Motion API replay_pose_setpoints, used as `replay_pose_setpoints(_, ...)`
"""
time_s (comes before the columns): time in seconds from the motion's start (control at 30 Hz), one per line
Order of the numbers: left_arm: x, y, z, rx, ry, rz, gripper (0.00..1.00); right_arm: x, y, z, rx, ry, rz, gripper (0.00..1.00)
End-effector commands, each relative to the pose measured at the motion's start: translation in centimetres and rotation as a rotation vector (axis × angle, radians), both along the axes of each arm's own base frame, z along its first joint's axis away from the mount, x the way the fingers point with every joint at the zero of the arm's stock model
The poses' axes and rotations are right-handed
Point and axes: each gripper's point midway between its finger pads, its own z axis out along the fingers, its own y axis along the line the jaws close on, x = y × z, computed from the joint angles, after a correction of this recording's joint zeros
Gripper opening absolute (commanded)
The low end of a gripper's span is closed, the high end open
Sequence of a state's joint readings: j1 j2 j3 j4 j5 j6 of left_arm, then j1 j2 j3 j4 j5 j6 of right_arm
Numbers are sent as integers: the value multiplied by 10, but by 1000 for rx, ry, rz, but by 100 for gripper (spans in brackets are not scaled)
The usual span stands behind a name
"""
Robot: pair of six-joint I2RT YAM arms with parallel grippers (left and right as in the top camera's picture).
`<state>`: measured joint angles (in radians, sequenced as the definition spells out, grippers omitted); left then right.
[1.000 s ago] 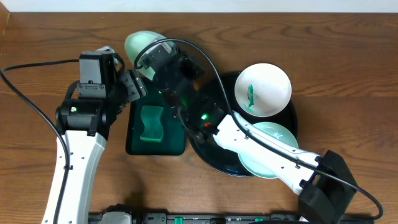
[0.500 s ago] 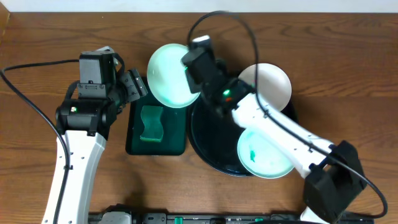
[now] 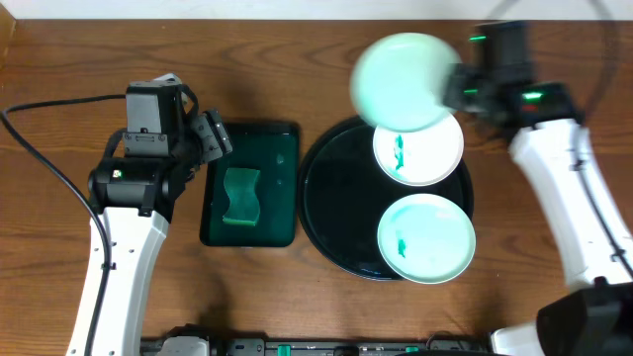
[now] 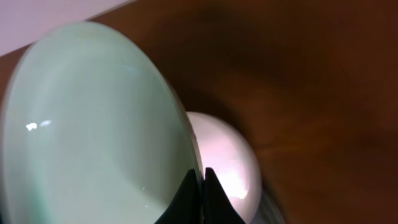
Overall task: Clean dirty plates on tray and stack at the side
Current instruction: 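Lower the mint plate onto the table right of the tray and release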
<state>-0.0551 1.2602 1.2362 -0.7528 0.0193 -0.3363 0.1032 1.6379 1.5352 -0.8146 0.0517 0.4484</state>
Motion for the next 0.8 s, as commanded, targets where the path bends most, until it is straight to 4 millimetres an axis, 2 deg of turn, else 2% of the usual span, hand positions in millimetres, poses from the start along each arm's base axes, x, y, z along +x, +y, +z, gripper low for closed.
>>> replay_pose_setpoints(0.0,2,3,7,8,-15,7,80,-10,-78,-8,20,56,-192,1)
replay_pose_setpoints(0.17,2,3,7,8,-15,7,80,-37,-171,-27,34,131,-421,1)
replay_pose_setpoints(0.3,2,3,7,8,-15,7,80,-56,-204,-52,50,216,-507,1)
replay_pose_setpoints(0.37,2,3,7,8,-15,7,80,-63,-212,-67,61,261,-531,1)
replay_pose_setpoints(0.4,2,3,7,8,-15,7,80,-67,-214,-82,69,305,-540,1)
replay_pose_setpoints(0.6,2,3,7,8,-15,7,80,-76,-210,-138,91,441,-535,1)
replay_pose_setpoints(0.7,2,3,7,8,-15,7,80,-79,-205,-156,108,491,-516,1)
replay_pose_setpoints(0.77,2,3,7,8,-15,7,81,-77,-201,-160,128,498,-498,1)
